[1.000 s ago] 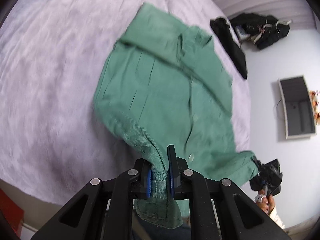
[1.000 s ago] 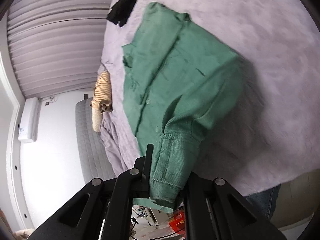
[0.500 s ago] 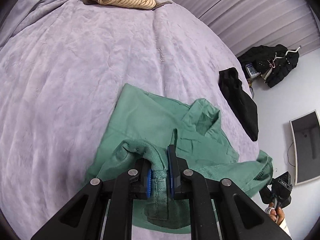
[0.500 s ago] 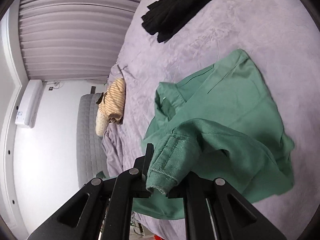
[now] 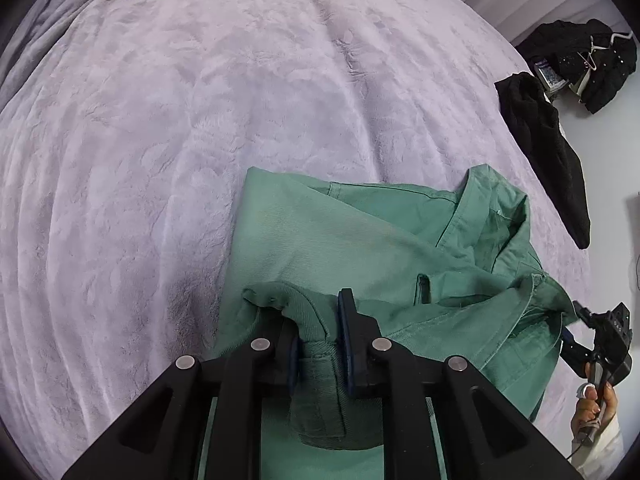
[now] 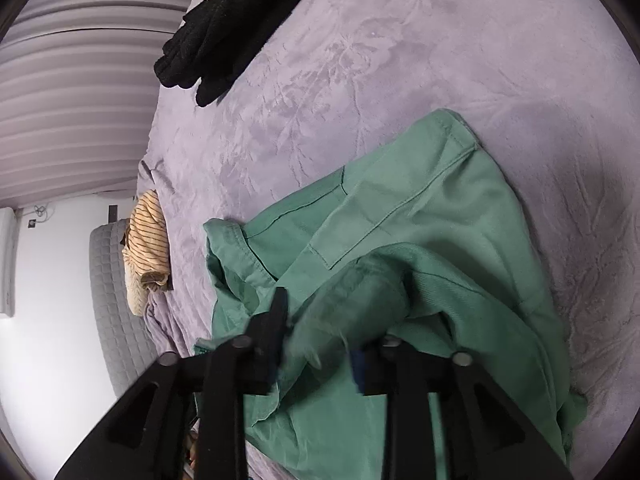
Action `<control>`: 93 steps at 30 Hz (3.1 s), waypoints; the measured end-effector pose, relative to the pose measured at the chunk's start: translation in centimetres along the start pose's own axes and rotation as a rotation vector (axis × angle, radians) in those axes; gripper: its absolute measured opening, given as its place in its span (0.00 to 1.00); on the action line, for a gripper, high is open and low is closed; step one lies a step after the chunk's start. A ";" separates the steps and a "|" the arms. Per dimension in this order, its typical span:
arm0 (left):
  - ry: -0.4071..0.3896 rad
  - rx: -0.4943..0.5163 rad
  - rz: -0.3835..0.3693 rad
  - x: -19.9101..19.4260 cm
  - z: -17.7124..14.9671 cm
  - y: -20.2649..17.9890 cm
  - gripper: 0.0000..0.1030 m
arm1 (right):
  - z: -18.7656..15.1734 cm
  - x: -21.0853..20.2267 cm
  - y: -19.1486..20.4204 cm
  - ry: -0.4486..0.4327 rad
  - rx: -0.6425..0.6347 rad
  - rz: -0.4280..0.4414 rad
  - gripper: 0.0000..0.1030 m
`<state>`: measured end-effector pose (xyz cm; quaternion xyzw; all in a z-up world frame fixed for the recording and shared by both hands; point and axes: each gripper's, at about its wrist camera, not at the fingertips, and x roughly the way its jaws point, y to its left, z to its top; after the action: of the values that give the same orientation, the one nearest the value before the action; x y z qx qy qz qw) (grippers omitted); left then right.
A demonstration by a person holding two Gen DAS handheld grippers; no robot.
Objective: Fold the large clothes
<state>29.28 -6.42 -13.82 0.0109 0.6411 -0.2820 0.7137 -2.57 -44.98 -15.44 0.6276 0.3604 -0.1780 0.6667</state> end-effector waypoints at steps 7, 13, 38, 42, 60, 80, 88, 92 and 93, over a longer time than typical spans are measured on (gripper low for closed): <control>-0.141 0.056 0.083 -3.2 0.1 -1.1 0.89 | 0.1 -4.0 2.4 -0.095 -0.155 -0.107 0.71; -0.122 0.100 0.137 -1.8 0.6 -1.7 0.89 | 0.3 -2.1 1.5 -0.060 -0.228 -0.250 0.71; 0.047 0.087 0.125 2.0 -5.3 4.6 0.89 | -4.9 -5.8 -2.6 -0.101 -0.246 -0.373 0.55; 0.082 0.065 0.045 1.8 -7.9 5.1 0.89 | -9.6 -8.5 -5.9 -0.128 -0.092 -0.323 0.55; 0.071 0.069 -0.018 2.1 -11.2 5.6 0.13 | -13.6 -8.2 -9.7 -0.086 -0.014 -0.352 0.19; 0.015 0.098 0.168 1.6 -11.1 3.4 0.53 | -14.2 -7.3 -4.1 -0.099 -0.287 -0.426 0.04; 0.023 0.029 0.144 1.9 -12.0 6.3 0.60 | -12.5 -4.1 -6.9 -0.026 -0.330 -0.539 0.03; 0.041 0.020 0.172 0.8 -13.1 7.5 0.60 | -13.1 -5.6 -7.2 -0.042 -0.289 -0.560 0.04; 0.042 0.009 0.175 0.7 -13.3 7.7 0.60 | -13.3 -5.9 -7.2 -0.041 -0.279 -0.562 0.08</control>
<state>20.43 4.78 -19.51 0.0759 0.6514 -0.2211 0.7218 -14.91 -34.49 -15.76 0.4023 0.5273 -0.3167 0.6781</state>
